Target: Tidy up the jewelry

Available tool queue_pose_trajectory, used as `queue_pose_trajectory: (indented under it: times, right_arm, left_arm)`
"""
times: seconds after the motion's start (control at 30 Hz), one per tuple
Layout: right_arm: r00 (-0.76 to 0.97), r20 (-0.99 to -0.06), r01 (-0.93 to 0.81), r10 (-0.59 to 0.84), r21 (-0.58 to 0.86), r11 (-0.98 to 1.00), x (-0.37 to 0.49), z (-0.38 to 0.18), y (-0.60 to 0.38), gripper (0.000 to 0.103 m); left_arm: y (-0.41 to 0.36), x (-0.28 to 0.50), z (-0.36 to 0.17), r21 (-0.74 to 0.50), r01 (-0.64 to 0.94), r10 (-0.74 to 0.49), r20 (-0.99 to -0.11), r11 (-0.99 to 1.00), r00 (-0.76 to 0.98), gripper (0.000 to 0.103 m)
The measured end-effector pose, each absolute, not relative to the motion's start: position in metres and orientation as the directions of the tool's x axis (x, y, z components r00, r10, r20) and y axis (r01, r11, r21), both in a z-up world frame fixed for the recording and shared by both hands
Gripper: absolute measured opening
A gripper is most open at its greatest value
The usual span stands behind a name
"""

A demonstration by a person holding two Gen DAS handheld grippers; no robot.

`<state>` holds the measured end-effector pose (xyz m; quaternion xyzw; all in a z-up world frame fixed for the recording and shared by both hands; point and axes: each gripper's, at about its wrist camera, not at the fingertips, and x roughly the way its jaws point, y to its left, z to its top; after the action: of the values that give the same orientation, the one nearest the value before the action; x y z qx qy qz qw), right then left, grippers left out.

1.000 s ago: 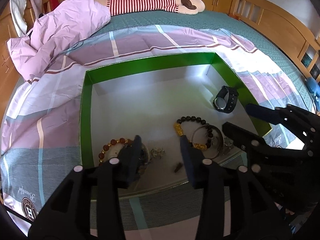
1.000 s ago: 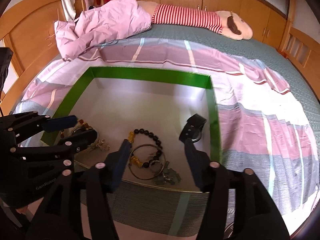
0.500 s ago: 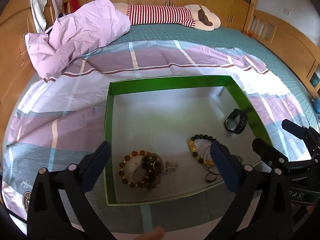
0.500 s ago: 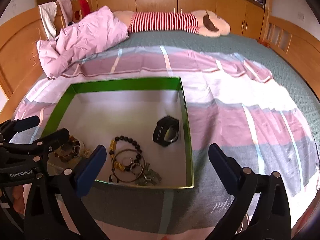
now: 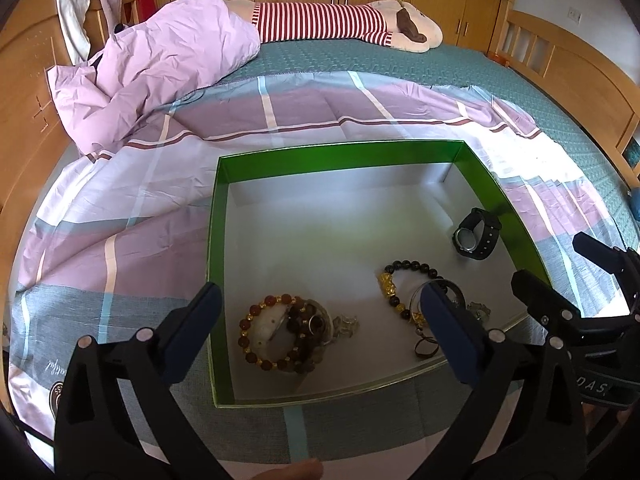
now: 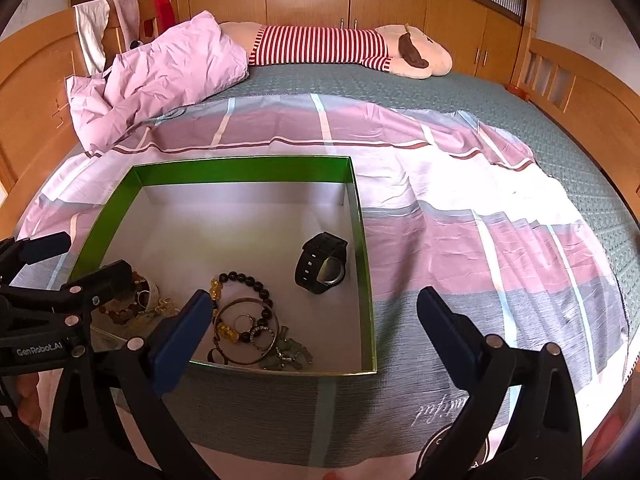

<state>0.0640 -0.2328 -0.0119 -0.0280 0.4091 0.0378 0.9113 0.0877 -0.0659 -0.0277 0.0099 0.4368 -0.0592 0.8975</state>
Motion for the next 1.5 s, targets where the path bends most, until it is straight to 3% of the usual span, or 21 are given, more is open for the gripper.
queue_pose_trajectory:
  times: [1.5]
  right_arm:
    - [0.656, -0.753, -0.098, 0.049, -0.021, 0.995, 0.0627, -0.0167, -0.2297, 0.100]
  left_arm:
    - [-0.0648, 0.0893, -0.0341, -0.011, 0.123, -0.083, -0.803, 0.992, 0.590, 0.099]
